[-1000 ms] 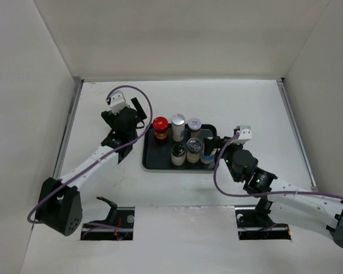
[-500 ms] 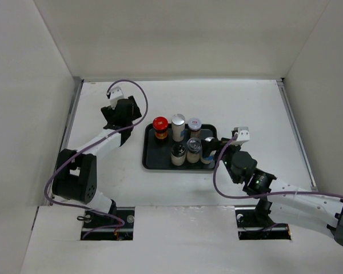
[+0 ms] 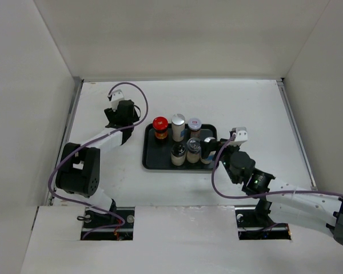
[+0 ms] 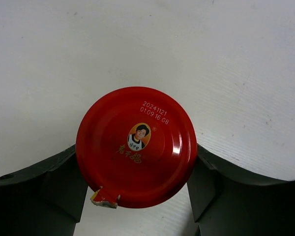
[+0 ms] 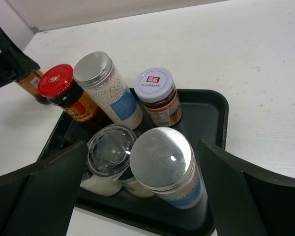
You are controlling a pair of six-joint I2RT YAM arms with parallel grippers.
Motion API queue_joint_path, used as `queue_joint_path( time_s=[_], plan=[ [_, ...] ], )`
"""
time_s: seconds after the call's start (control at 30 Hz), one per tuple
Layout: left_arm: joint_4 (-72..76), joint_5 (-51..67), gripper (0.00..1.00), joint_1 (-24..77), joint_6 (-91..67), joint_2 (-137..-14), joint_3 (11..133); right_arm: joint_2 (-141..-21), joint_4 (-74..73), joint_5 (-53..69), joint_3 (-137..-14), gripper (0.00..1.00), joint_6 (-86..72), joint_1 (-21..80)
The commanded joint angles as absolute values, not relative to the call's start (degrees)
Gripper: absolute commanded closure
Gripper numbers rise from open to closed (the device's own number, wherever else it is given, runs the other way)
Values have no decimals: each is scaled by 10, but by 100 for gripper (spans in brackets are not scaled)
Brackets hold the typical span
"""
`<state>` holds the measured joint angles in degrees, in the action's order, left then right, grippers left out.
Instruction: Organize the condiment bottles
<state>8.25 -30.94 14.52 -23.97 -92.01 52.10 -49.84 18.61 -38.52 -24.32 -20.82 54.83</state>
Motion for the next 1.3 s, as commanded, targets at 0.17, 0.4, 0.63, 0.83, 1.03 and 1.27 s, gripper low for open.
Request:
queue_joint_path(
  time_s=[0.17, 0.4, 0.63, 0.83, 1.03, 1.27],
  plan=[
    [123, -357, 63, 188, -221, -701, 460, -503, 231, -377, -241, 0, -216, 552],
    [29, -403, 63, 341, -230, -570, 413, -499, 232, -382, -239, 0, -215, 547],
    [18, -442, 62, 477, -263, -572, 403, -486, 226, -404, -241, 0, -207, 545],
    [54, -454, 62, 523, -294, -627, 373, -459, 215, -424, -240, 0, -200, 547],
    [136, -454, 62, 525, -307, -670, 324, -448, 209, -434, -240, 0, -199, 547],
    [176, -466, 34, 537, -309, -685, 295, -460, 200, -449, -242, 0, -198, 552]
  ],
)
